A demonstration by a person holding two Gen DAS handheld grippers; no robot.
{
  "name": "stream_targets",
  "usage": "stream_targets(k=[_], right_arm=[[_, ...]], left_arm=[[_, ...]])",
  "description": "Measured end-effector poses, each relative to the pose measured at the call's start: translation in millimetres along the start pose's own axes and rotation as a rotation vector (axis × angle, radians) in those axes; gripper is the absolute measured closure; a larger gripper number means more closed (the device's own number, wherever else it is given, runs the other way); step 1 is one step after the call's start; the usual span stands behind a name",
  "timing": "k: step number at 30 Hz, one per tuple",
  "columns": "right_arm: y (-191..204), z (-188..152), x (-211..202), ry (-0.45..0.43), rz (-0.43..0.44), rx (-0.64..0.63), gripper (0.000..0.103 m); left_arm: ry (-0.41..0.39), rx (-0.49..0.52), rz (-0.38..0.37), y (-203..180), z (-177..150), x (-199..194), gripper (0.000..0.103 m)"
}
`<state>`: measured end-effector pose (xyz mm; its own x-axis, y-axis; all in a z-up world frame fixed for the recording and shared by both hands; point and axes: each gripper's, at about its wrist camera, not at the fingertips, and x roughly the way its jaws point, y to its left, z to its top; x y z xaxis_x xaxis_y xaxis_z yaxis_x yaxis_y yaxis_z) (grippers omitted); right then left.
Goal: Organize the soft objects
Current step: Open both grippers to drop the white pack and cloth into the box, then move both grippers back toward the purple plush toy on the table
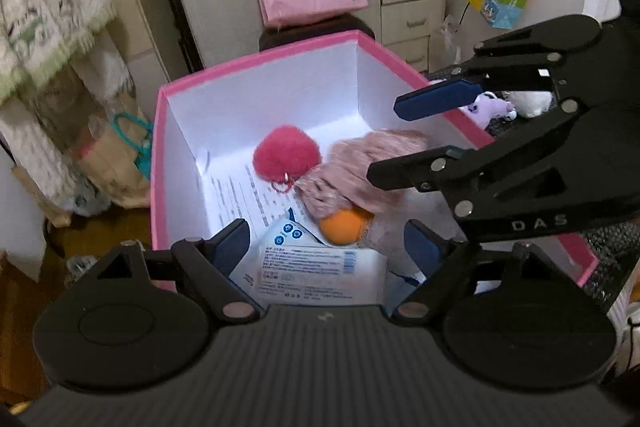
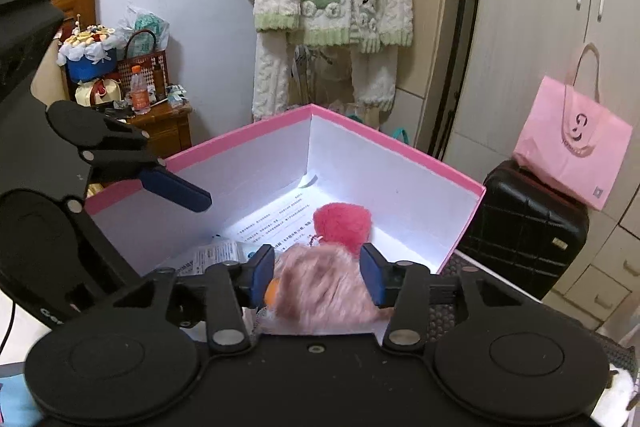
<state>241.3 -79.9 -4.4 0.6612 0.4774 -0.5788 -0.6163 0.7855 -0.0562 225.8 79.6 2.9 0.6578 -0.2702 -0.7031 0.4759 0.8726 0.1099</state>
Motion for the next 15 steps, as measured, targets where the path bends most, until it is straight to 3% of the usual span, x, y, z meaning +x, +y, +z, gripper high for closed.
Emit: stream_targets(k=[5,15], right_arm=[[7.0,1.3,-19.5,-0.008,-0.028,-0.018,0.041],[28.8,-3.1,-61.9,-0.004,-0.032,-0.029,0.039]], left_arm=[[-0.048,0.030,0.027,-7.6,-4.2,-30.2,0.015],[-0.109,0.074,0.051,-24.9,-18.2,-87.9,0.015]])
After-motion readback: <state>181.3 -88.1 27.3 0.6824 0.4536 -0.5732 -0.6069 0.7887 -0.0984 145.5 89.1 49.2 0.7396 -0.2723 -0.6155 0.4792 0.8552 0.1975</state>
